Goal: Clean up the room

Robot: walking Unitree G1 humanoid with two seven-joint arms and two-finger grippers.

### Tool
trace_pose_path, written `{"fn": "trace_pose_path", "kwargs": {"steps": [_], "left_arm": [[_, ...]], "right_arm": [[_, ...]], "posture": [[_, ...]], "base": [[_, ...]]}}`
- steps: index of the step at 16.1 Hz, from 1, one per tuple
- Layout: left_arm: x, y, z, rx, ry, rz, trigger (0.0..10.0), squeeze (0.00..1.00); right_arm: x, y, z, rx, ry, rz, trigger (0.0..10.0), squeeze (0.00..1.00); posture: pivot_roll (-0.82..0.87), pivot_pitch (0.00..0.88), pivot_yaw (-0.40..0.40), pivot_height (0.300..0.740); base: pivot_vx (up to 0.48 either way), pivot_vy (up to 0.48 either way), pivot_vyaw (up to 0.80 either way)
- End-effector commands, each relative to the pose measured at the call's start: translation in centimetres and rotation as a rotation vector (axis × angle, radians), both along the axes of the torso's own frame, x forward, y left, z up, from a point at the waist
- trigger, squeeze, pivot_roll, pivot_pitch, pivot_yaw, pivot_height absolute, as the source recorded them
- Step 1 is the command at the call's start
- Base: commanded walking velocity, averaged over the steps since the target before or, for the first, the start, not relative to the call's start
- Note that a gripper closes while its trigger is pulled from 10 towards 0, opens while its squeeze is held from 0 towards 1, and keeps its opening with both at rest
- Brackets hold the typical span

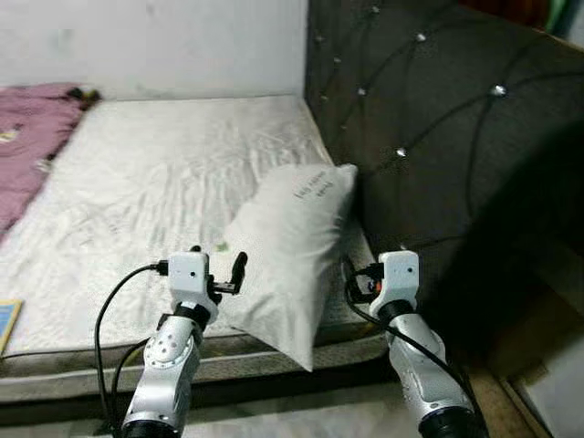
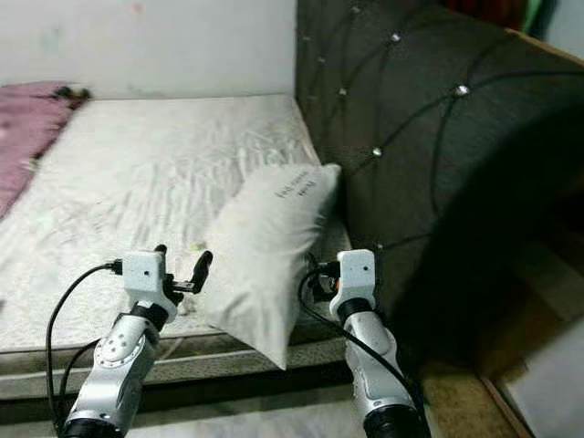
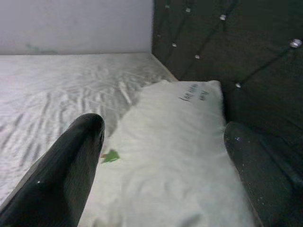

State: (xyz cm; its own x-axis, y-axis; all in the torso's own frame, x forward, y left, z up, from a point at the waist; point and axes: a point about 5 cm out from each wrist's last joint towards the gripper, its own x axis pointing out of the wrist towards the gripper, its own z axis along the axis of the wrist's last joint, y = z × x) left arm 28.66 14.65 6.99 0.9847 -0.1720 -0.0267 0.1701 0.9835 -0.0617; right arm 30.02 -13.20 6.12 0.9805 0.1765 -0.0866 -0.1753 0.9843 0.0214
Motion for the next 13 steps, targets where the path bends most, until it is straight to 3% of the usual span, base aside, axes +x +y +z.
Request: {"fn": "trace_pose_path", "kwargs": {"steps": [1, 13], "left_arm": [[0.06, 0.10, 0.37, -0.002, -0.017, -0.005, 10.0, 0.00], [0.16, 0.14, 0.37, -0.004, -0.011, -0.009, 10.0, 0.00]], "right_arm": [[0.17, 0.25, 0.61, -0.008, -0.027, 0.015, 10.0, 0.00], [0.31, 0.18, 0.70, 0.009, -0.024, 0.003, 10.0, 0.00]], "posture": [[-0.01, 0.000, 0.004, 0.740], [-0.01, 0.000, 0.006, 0.740]], "base": [[0.266, 0.000, 0.61], [0.299, 0.000, 0.00]]}}
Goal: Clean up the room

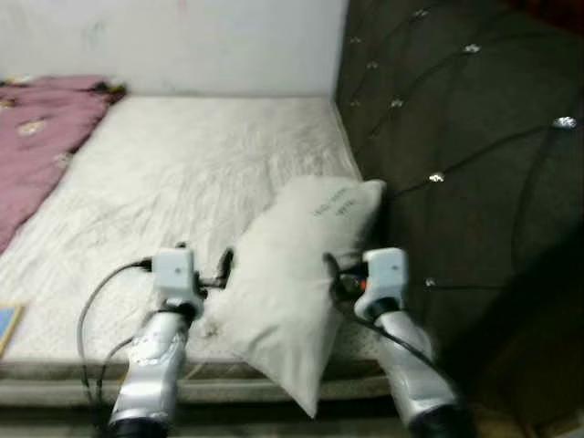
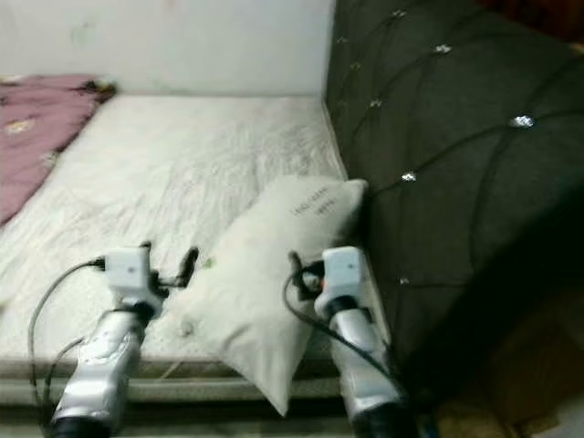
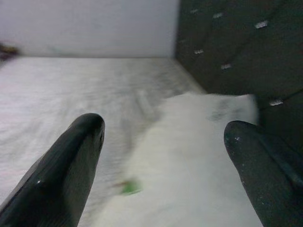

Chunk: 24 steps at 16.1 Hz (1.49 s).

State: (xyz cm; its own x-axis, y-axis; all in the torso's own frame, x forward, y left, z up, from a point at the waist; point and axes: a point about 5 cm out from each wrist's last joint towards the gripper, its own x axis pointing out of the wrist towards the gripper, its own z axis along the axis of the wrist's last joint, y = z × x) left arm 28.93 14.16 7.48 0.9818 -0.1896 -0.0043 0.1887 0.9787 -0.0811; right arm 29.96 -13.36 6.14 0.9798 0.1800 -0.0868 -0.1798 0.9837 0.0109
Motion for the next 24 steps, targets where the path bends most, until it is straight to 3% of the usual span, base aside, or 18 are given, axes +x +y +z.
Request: {"fn": "trace_pose_path", "kwargs": {"steps": [1, 7, 11, 15, 16, 19, 22, 24], "left_arm": [[-0.1, 0.6, -0.1, 0.019, 0.008, 0.008, 10.0, 0.00], [0.1, 0.8, -0.2, 0.015, 0.024, 0.033, 10.0, 0.00], [0.1, 0.9, -0.2, 0.017, 0.025, 0.046, 10.0, 0.00], [0.2, 1.2, 0.0, 0.014, 0.016, 0.070, 10.0, 0.00], [-0.1, 1.6, 0.3, 0.012, 0.001, 0.087, 10.0, 0.00], [-1.2, 3.4, 1.1, -0.005, -0.058, 0.134, 10.0, 0.00], [-2.5, 4.5, -0.2, -0.082, 0.027, 0.175, 10.0, 0.00], [-3.3, 5.3, -0.8, -0.050, 0.057, 0.190, 10.0, 0.00]], "right_arm": [[0.4, 0.3, 0.7, 0.020, -0.022, -0.002, 10.0, 0.00], [0.4, 0.5, 0.8, 0.009, -0.029, 0.013, 10.0, 0.00], [0.5, 0.4, 0.8, 0.005, -0.027, 0.014, 10.0, 0.00], [0.6, 0.0, 0.9, -0.014, -0.025, -0.021, 10.0, 0.00], [0.6, -0.2, 1.3, -0.066, -0.054, -0.042, 10.0, 0.00], [0.2, -1.2, 2.4, -0.041, -0.083, -0.089, 10.0, 0.00], [-0.1, -2.0, 3.0, -0.030, -0.097, -0.112, 10.0, 0.00], [-0.9, -2.8, 2.1, -0.077, -0.068, -0.114, 10.0, 0.00]], "posture": [[-0.01, 0.000, 0.006, 0.740], [-0.01, 0.000, 0.006, 0.740], [0.00, 0.000, 0.004, 0.740], [0.00, 0.000, -0.003, 0.740], [0.01, 0.000, -0.004, 0.740], [0.02, 0.000, -0.006, 0.740], [0.02, 0.000, -0.009, 0.740], [0.02, 0.000, -0.009, 0.740]], "base": [[0.270, 0.000, 0.00], [0.000, 0.000, 0.00], [0.000, 0.000, 0.80], [0.000, 0.000, 0.00], [0.000, 0.000, 0.00], [0.000, 0.000, 0.00], [0.000, 0.000, 0.00], [0.000, 0.000, 0.00]]}}
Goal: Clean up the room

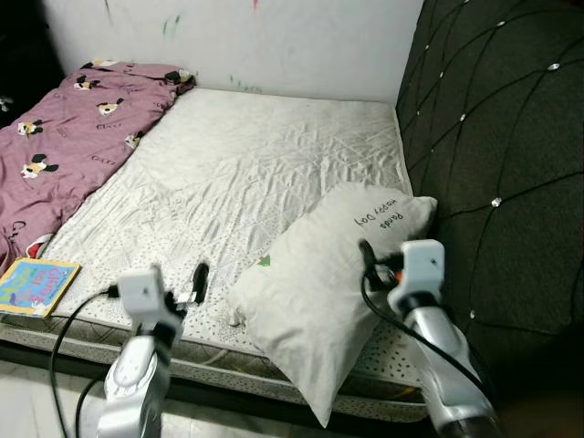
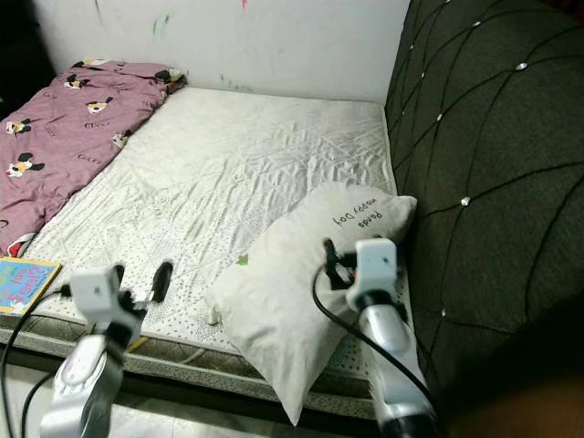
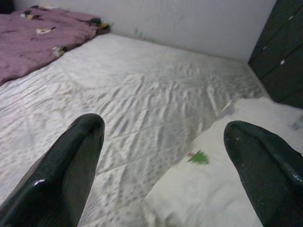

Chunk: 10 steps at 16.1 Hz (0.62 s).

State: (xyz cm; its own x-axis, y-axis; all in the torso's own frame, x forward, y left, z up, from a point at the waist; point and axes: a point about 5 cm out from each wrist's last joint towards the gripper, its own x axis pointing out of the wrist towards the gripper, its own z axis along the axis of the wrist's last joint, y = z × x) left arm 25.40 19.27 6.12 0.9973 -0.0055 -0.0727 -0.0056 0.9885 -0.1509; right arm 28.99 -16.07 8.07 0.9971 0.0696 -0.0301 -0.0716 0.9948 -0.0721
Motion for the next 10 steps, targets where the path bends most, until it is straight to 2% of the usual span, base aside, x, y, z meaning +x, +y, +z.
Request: {"fn": "trace_pose_path", "kwargs": {"steps": [1, 3, 4, 10], "left_arm": [[0.10, 0.36, 0.52, 0.025, -0.017, 0.002, 10.0, 0.00], [0.01, 0.07, 0.61, 0.028, -0.012, -0.017, 10.0, 0.00], [0.01, 0.02, 0.61, 0.029, -0.011, -0.021, 10.0, 0.00], [-0.10, -0.12, 1.10, 0.038, -0.036, -0.035, 10.0, 0.00]], "right_arm": [[-0.24, -0.31, -0.21, -0.008, 0.013, -0.008, 10.0, 0.00], [-0.25, -0.33, -0.33, -0.006, 0.039, -0.021, 10.0, 0.00], [-0.24, -0.33, -0.37, -0.002, 0.043, -0.022, 10.0, 0.00], [-0.49, -0.48, -0.03, 0.028, 0.037, -0.040, 10.0, 0.00]], "posture": [[0.02, 0.000, -0.013, 0.740], [0.02, 0.000, -0.012, 0.740], [0.02, 0.000, -0.012, 0.740], [0.02, 0.000, -0.010, 0.740]], "base": [[0.000, 0.000, 0.00], [0.000, 0.000, 0.00], [0.000, 0.000, -0.59], [0.000, 0.000, -0.80]]}}
